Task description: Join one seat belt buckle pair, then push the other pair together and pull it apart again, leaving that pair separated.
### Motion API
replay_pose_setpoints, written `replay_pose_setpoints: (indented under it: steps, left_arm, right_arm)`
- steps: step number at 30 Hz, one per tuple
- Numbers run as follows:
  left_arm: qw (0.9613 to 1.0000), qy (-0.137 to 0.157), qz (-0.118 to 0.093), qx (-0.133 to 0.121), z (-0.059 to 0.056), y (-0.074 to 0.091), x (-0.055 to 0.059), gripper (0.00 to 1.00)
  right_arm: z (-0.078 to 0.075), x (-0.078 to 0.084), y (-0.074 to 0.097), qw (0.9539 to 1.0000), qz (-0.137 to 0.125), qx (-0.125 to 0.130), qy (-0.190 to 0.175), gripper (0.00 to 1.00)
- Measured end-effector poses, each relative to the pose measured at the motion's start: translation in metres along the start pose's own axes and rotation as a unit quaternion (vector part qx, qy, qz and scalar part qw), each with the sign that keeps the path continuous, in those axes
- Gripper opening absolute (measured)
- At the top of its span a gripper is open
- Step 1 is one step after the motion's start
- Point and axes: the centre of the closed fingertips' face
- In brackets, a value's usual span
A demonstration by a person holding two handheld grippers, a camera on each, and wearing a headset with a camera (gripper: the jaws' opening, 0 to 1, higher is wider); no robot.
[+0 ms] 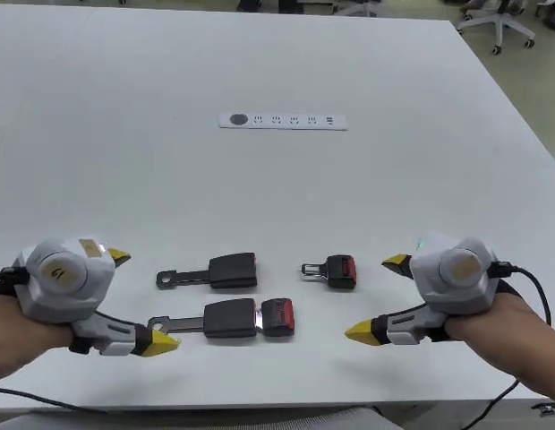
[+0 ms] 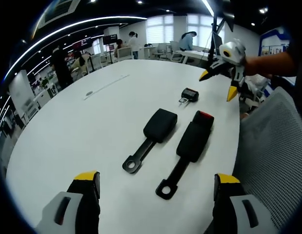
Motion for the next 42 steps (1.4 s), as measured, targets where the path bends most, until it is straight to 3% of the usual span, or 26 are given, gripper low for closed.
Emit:
replay_pose_setpoints:
  steps: [5,7,10,11,12,15,18,22,24,32,36,40,42]
  left_arm:
    - [0.9996,0.028,0.003,-0.002,0.007,0.006,0.016,1.00]
    - [0.9990,0.045,-0.007,-0.004,0.003,0.013,0.013,1.00]
    - [0.9982,0.054,-0.024,-0.006,0.001,0.018,0.012,1.00]
    - [0.9982,0.052,-0.032,-0.005,0.000,0.020,0.010,1.00]
    - [0.9979,0.033,-0.055,0.000,-0.005,0.022,0.000,1.00]
    - [0.9969,0.040,-0.067,-0.008,-0.010,0.028,-0.004,1.00]
    - [0.9955,0.049,-0.079,-0.019,-0.009,0.030,-0.007,1.00]
    - [0.9929,0.063,-0.095,-0.032,0.001,0.034,-0.007,1.00]
    - [0.9935,0.072,-0.081,-0.034,0.001,0.036,-0.002,1.00]
    - [0.9945,0.069,-0.076,-0.019,0.002,0.045,0.017,0.97]
    - [0.9949,0.061,-0.081,-0.009,-0.011,0.047,0.011,0.96]
    - [0.9946,0.064,-0.081,-0.008,-0.008,0.044,0.018,0.98]
    - [0.9953,0.052,-0.080,-0.014,-0.009,0.043,0.017,0.98]
  right_arm:
    - [0.006,-0.004,0.007,0.9999,-0.009,0.007,0.003,0.92]
    - [0.001,-0.004,0.007,0.9996,-0.018,0.021,0.008,0.99]
    - [0.005,-0.007,0.012,0.9992,-0.029,0.027,0.004,0.99]
    - [0.006,-0.006,0.011,0.9991,-0.033,0.027,0.006,0.99]
    - [0.007,-0.004,0.010,0.9991,-0.033,0.028,0.006,0.99]
    - [0.012,-0.003,0.010,0.9991,-0.031,0.027,0.004,0.99]
    - [0.011,0.002,0.007,0.9991,-0.030,0.028,0.001,0.99]
    - [0.019,-0.008,0.017,0.9986,-0.040,0.035,0.001,0.99]
    - [0.018,-0.008,0.018,0.9984,-0.043,0.037,-0.001,0.99]
    - [0.018,-0.008,0.021,0.9980,-0.050,0.039,-0.004,0.99]
    - [0.019,-0.011,0.020,0.9975,-0.058,0.040,-0.007,0.99]
    - [0.022,-0.014,0.021,0.9975,-0.058,0.038,-0.005,0.99]
    - [0.022,-0.014,0.021,0.9976,-0.058,0.038,-0.005,0.99]
Point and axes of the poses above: the centre of the closed fingertips' face, and the gripper's own axes: y roughly backward along the fingers, z roughly to its left, x roughly out of its underside
